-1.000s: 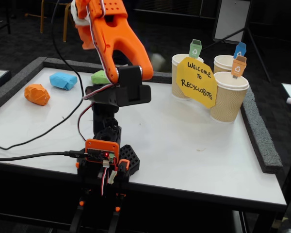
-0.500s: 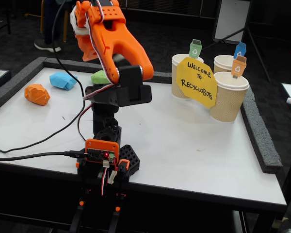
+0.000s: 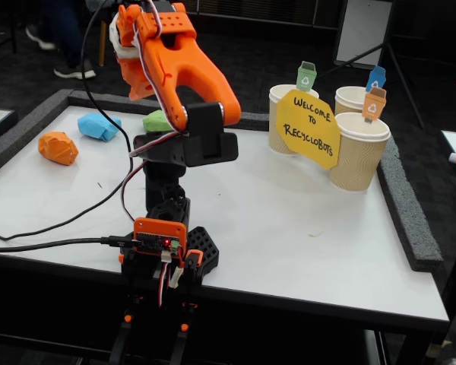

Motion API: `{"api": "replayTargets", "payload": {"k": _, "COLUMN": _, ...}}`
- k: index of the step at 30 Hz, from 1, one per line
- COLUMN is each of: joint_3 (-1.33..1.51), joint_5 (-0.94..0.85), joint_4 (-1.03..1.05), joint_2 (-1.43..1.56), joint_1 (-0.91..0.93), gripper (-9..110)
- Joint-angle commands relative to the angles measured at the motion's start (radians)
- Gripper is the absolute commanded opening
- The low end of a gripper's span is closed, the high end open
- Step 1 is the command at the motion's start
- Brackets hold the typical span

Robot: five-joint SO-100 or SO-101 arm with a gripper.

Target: Sort rubbish by color.

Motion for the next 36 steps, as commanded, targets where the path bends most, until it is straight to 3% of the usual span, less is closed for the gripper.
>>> {"api": "replayTargets", "payload": {"k": 1, "joint_3": -0.055, "joint_5": 0.003, "joint_4": -0.037, "joint_2": 0.0, "joint_1": -0.009, "gripper": 9}}
{"api": "replayTargets", "payload": {"k": 18, "joint_3": -0.106, "joint_5": 0.003, "joint_4": -0.135, "joint_2": -0.133, "joint_1": 0.198, "gripper": 11}}
{"api": "replayTargets", "payload": {"k": 36, "joint_3": -0.337, "joint_5": 0.003, "joint_4": -0.267, "joint_2": -0.699, "joint_1": 0.387, "gripper": 11}}
